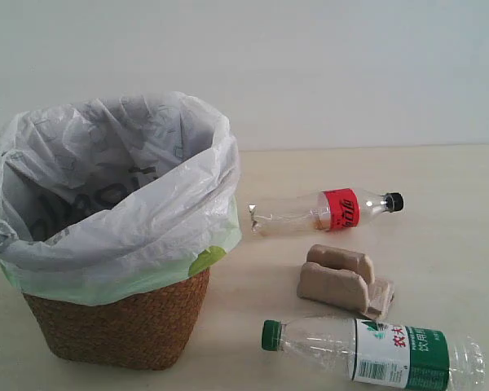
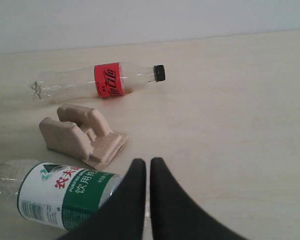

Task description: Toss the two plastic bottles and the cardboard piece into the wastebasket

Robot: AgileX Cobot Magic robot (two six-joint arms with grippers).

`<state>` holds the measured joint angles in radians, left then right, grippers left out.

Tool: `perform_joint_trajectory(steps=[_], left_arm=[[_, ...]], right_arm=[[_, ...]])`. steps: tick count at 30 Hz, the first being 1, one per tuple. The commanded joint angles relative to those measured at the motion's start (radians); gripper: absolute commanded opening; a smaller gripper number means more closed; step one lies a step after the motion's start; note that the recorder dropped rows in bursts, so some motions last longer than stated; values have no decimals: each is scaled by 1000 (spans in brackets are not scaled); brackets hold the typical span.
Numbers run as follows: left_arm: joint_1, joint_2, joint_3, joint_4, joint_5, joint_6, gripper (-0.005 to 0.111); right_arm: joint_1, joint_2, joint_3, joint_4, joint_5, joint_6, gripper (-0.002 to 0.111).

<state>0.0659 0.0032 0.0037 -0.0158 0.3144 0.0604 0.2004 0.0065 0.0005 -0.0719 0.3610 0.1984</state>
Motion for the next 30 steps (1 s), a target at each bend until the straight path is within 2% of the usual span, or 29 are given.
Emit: perform_joint_trajectory(steps=[1,9,15,21,30], left_arm=[[-6,-3,-4,-2,-8,-9,108],[-6,-3,-4,-2,-8,-9,108],[-6,-3,-4,-2,-8,-9,108],[-6,-3,-4,-2,-8,-9,108],[-6,-3,-4,-2,-8,-9,108]], right_arm=[[-5,-7,0,-9,-5,4,0],[-5,-7,0,-4,-5,7,0],[-5,-7,0,325,-5,282,0],[-5,-7,0,528,-5,355,0],[-5,-7,0,542,-6,355,0]])
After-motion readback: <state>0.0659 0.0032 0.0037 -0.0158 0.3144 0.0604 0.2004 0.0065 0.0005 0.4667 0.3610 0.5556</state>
